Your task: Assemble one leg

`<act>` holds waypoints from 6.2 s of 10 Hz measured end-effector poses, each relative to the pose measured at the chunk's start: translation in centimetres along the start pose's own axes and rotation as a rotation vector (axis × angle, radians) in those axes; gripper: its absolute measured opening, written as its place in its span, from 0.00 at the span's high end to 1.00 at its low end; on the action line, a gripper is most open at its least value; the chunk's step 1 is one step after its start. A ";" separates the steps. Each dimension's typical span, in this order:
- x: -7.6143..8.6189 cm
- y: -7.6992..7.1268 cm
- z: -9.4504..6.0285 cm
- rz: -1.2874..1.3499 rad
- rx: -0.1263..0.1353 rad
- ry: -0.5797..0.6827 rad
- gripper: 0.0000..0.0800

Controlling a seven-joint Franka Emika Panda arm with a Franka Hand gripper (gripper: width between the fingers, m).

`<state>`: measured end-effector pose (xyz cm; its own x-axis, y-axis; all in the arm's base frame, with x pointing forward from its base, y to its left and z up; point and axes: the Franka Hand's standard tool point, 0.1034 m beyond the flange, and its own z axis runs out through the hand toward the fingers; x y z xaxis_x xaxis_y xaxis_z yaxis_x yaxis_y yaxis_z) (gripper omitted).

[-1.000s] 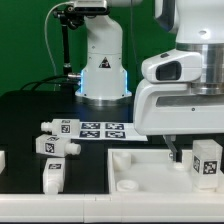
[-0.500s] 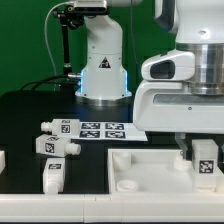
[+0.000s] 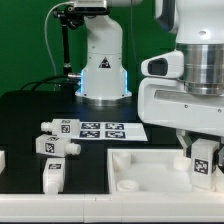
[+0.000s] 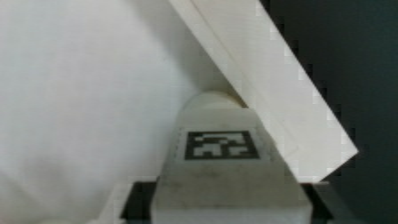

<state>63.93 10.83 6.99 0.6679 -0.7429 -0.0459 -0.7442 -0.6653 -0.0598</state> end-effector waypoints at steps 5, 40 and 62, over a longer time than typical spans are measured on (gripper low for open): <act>0.2 -0.1 -0.1 0.641 0.030 -0.052 0.64; -0.7 -0.8 0.6 0.016 0.016 -0.037 0.19; 0.2 -0.6 0.4 0.701 0.038 -0.076 0.64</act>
Offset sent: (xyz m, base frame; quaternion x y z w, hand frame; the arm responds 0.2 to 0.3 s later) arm 0.0283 -0.0127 0.0203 0.0692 -0.0154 0.2643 0.9618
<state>64.50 11.15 6.62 0.0316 -0.9873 -0.1556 -0.9993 -0.0280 -0.0250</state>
